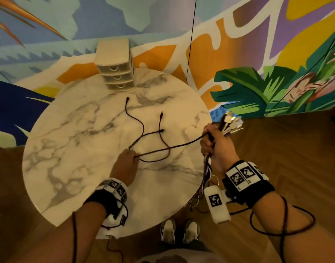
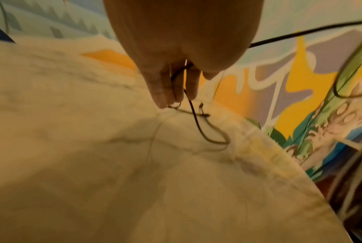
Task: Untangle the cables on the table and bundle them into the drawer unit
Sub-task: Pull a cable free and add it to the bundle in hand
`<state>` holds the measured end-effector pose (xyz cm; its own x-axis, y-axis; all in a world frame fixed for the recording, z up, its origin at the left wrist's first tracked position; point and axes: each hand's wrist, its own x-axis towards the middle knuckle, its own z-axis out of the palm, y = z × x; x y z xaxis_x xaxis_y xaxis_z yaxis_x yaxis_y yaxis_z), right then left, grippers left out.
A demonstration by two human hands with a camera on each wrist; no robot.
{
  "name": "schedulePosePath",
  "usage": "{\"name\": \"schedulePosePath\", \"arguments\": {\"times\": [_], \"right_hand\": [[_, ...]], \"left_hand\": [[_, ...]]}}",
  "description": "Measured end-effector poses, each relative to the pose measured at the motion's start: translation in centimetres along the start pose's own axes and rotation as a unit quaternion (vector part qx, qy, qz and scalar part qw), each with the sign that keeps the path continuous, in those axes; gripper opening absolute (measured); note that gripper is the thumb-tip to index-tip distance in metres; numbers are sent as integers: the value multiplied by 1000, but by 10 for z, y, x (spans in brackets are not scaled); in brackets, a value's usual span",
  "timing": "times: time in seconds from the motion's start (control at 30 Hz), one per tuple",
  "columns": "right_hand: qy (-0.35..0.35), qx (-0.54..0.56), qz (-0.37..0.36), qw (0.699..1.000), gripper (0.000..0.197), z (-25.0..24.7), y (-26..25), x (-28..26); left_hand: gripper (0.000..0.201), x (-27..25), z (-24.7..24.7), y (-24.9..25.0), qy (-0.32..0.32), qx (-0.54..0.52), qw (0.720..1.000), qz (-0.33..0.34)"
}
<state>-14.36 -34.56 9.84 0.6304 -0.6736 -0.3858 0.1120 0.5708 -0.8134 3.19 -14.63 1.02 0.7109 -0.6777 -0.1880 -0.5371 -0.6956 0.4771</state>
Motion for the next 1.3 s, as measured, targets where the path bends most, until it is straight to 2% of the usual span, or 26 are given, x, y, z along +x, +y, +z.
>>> {"name": "schedulePosePath", "arguments": {"times": [0.07,0.1,0.17,0.27,0.3,0.4,0.43,0.57,0.7,0.77,0.83,0.9,0.93,1.0,1.03,1.07,1.1,1.13,1.17,1.2,1.23,1.27,1.3], "right_hand": [[28,33,-14,999,33,-6,-3,5],[38,42,-22,998,33,-8,-3,8],[63,48,-39,996,32,-11,-1,9],[117,60,-77,988,30,-18,-3,16],[126,60,-84,987,30,-21,-4,16],[83,48,-64,993,31,-22,0,14],[65,35,-46,996,31,-19,5,11],[-26,-52,21,998,38,-3,33,-1],[-87,-244,96,961,49,6,61,-6],[-79,-259,122,955,49,6,68,-8],[-75,-212,133,965,46,6,68,-7],[-56,-154,109,981,39,5,60,-4],[-34,-133,88,987,37,3,54,-3],[18,-113,46,992,36,-4,40,-2],[40,-110,31,993,36,-9,36,-2],[54,-111,22,992,36,-12,32,-3],[66,-118,15,991,37,-15,29,-5],[74,-131,8,989,38,-17,26,-7],[83,-146,1,986,39,-18,22,-8],[90,-166,-6,982,40,-22,19,-10],[93,-189,-12,978,40,-26,15,-12],[93,-212,-19,973,41,-34,12,-15],[87,-233,-23,968,41,-40,9,-18]], "left_hand": [[16,7,-13,-6,57,-4,998,22],[17,8,-15,-9,43,22,998,30],[22,6,-11,-21,-13,81,997,5],[21,7,-11,-45,33,58,997,-27],[23,7,-13,-49,15,62,998,-27],[36,1,-22,-36,-110,133,984,-41],[38,-2,-25,-24,-118,166,979,-30],[33,-21,-29,39,-54,268,955,113],[36,-35,-25,82,-15,309,937,162],[37,-42,-21,96,-13,299,937,182],[37,-49,-13,105,-29,284,936,204],[35,-51,-9,100,-61,244,950,184],[33,-47,-10,90,-73,211,964,147],[31,-32,-17,64,-47,141,987,64],[30,-25,-19,52,-26,105,993,40],[29,-20,-18,43,-36,60,997,29],[30,-20,-16,43,-103,14,994,16],[32,-26,-13,50,-212,-28,977,-6],[34,-34,-7,60,-332,-31,942,-23],[34,-39,-1,72,-424,7,906,-5],[36,-41,4,83,-462,54,884,42],[38,-39,11,98,-444,76,888,95],[39,-34,15,114,-391,53,909,136]]}}
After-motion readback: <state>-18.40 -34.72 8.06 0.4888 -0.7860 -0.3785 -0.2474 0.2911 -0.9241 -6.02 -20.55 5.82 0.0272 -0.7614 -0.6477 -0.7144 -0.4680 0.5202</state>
